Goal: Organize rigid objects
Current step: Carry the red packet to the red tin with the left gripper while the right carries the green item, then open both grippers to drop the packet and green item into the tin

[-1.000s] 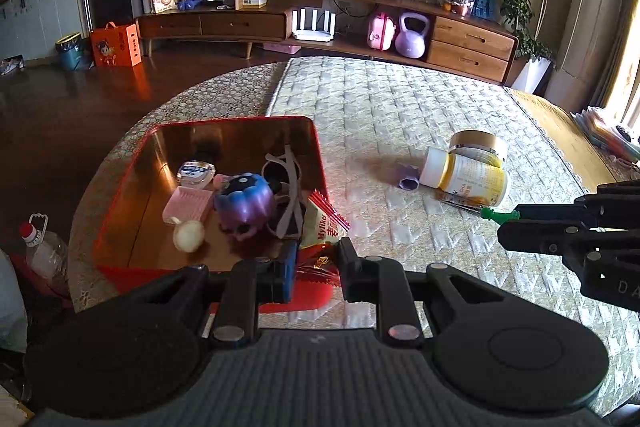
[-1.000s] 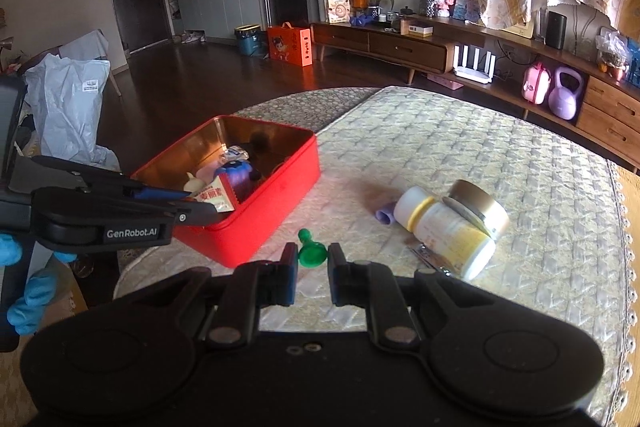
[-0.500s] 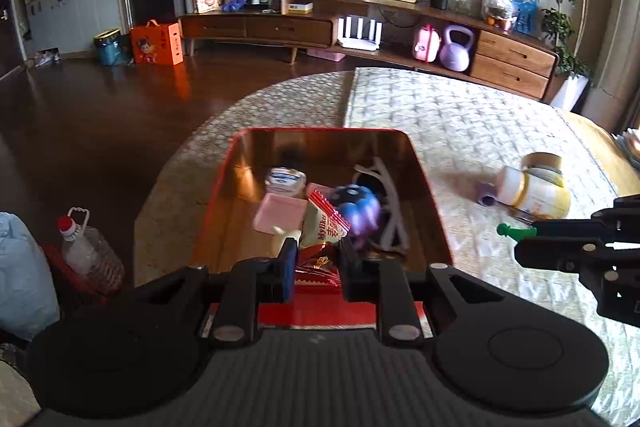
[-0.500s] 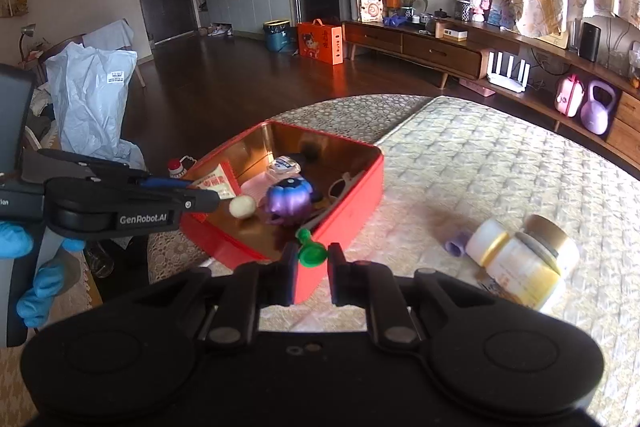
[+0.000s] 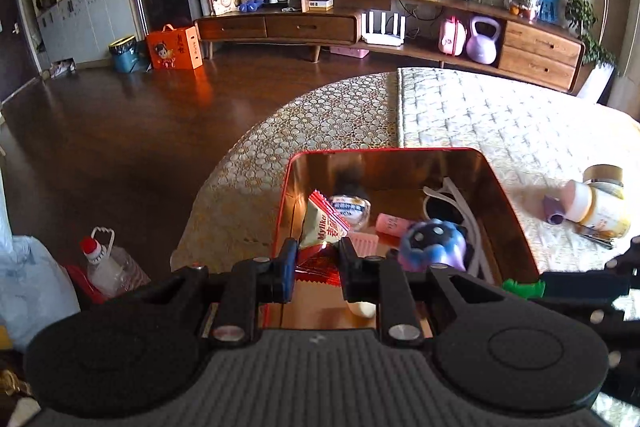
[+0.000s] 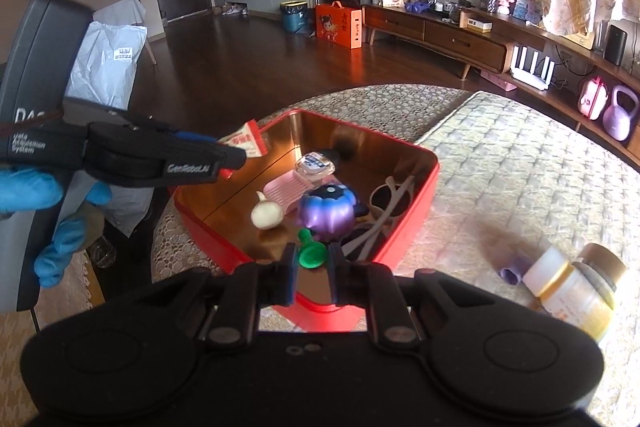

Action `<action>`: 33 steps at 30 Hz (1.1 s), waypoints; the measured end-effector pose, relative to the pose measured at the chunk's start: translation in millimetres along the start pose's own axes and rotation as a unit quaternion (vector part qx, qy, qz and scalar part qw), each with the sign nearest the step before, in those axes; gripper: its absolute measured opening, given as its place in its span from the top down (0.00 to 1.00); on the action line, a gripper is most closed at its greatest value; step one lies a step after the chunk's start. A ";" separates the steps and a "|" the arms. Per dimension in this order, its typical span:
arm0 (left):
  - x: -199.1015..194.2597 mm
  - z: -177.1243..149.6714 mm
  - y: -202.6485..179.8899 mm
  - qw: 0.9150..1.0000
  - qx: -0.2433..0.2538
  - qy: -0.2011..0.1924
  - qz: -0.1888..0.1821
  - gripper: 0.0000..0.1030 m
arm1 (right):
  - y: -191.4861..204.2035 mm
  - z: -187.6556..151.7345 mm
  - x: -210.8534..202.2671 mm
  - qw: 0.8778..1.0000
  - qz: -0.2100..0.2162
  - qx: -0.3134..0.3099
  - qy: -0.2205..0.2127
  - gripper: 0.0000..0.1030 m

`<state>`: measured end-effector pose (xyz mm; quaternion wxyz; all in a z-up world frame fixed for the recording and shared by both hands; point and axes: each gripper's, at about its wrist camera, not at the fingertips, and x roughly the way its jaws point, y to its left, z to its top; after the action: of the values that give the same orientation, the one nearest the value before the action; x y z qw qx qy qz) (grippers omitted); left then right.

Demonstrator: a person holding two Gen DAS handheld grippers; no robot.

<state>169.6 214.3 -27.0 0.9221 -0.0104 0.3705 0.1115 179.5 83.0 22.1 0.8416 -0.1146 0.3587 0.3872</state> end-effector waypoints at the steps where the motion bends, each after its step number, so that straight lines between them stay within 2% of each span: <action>1: 3.4 2.3 0.6 1.000 0.001 0.002 -0.002 0.80 | 0.8 0.9 2.8 1.000 0.001 0.000 0.002 0.86; 20: 60.2 6.5 -1.7 0.999 -0.009 0.051 -0.014 0.80 | 3.5 3.8 46.2 0.999 -0.004 0.005 0.042 0.86; 33: 66.6 0.3 -13.0 0.998 0.007 0.065 -0.013 0.79 | 3.9 3.1 49.3 0.999 0.003 0.013 0.044 0.86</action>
<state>219.3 214.8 -73.3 0.8975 -0.0165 0.4301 0.0961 200.1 115.1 -9.6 0.8252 -0.1197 0.4011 0.3793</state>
